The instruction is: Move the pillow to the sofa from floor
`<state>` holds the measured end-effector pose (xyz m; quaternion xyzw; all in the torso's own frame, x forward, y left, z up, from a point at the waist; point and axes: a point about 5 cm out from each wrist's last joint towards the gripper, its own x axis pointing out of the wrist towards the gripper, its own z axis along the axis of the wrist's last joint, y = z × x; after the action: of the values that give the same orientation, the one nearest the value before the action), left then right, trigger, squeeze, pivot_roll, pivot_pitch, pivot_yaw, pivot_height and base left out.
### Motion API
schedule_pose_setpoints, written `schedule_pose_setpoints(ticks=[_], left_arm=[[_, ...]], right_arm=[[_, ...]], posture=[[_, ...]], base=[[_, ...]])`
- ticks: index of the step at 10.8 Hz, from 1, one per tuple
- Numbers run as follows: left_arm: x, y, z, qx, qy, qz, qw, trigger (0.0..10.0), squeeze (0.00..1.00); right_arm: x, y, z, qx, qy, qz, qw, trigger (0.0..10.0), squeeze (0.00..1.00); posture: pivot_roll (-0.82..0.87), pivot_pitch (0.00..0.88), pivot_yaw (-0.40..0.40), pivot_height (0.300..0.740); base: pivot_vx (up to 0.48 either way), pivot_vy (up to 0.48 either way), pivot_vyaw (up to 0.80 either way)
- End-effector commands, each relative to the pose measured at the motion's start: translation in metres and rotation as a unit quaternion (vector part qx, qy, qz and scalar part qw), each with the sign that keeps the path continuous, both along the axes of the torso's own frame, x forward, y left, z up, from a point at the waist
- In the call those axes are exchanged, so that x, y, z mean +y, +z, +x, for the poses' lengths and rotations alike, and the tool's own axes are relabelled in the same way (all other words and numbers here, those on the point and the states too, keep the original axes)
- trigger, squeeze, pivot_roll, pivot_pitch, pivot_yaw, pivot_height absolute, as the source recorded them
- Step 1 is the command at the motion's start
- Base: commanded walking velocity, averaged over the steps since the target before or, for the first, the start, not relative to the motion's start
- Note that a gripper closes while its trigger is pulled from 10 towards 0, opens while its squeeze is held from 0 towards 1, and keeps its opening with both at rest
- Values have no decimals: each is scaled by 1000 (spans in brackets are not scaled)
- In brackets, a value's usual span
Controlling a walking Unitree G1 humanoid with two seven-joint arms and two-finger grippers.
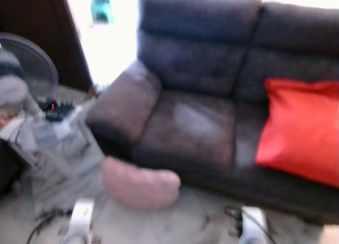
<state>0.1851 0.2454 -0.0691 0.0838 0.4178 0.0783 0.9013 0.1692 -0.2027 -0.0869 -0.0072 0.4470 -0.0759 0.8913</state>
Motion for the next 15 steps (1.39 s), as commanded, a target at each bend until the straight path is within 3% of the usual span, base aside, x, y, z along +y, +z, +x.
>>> schedule_pose_setpoints(ticks=[1,8,12,15], left_arm=[[-5,-1,2,2,-1,-6,1000,10000,0],[-10,5,15,-21,-5,-8,1000,10000,0],[-18,11,28,-50,-16,-24,998,10000,0],[-22,11,29,-50,-17,-30,998,10000,0]], right_arm=[[-8,-1,-6,7,-15,-4,1000,10000,0],[-7,0,-4,0,-9,-6,1000,10000,0],[-5,1,-1,-3,-5,-5,1000,10000,0],[-2,2,4,-11,-4,-3,1000,10000,0]], posture=[[36,0,-20,740],[39,29,-22,740],[43,50,-25,740],[42,58,-29,740]], base=[[0,480,0],[0,480,0],[0,0,0],[0,0,0]])
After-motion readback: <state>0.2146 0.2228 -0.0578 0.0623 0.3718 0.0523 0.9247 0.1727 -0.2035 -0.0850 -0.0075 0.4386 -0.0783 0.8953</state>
